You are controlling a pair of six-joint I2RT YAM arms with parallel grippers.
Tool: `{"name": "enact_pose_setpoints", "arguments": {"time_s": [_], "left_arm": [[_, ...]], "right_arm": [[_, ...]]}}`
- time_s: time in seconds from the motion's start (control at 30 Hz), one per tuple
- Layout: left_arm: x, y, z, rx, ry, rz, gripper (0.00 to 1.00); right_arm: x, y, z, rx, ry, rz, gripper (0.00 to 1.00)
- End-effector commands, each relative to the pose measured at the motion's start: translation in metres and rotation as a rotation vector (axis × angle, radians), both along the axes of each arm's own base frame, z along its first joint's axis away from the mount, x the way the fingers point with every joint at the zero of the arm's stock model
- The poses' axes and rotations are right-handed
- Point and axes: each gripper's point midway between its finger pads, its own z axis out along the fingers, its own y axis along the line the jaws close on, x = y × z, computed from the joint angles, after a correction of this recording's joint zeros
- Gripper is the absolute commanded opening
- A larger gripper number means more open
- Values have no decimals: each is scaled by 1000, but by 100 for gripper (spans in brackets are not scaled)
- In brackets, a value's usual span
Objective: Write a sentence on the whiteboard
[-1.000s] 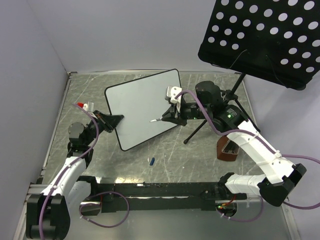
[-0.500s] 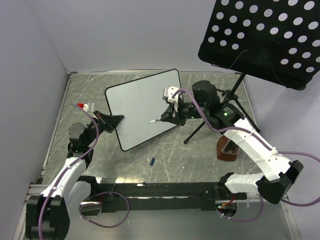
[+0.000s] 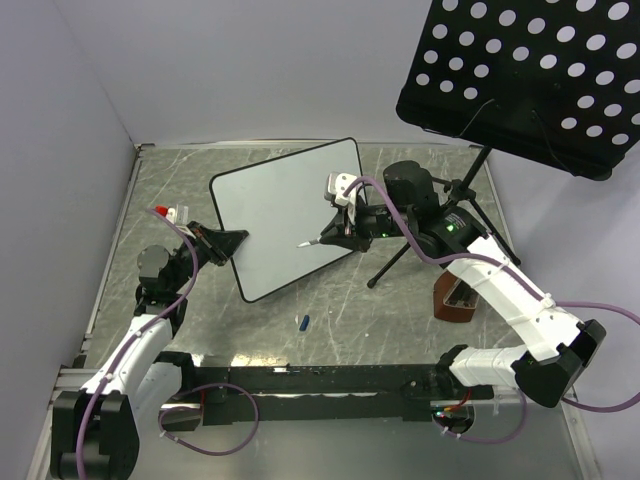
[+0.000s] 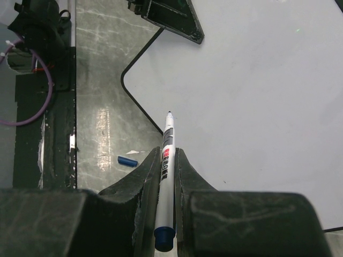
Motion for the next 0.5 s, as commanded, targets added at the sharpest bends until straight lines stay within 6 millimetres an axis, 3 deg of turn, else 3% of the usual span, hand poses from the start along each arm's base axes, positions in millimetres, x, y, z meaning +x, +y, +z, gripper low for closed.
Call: {"name": "enact_pose_setpoints", "arguments": {"time_s": [0.0,0.47], "left_arm": [[0,0,7,69,-88,-1,1],[-1,0,6,73,-88,1,1]], "right_arm": [[-3,5,20,42,-22,21,0],[0,8,19,41,-16,23,0]]}}
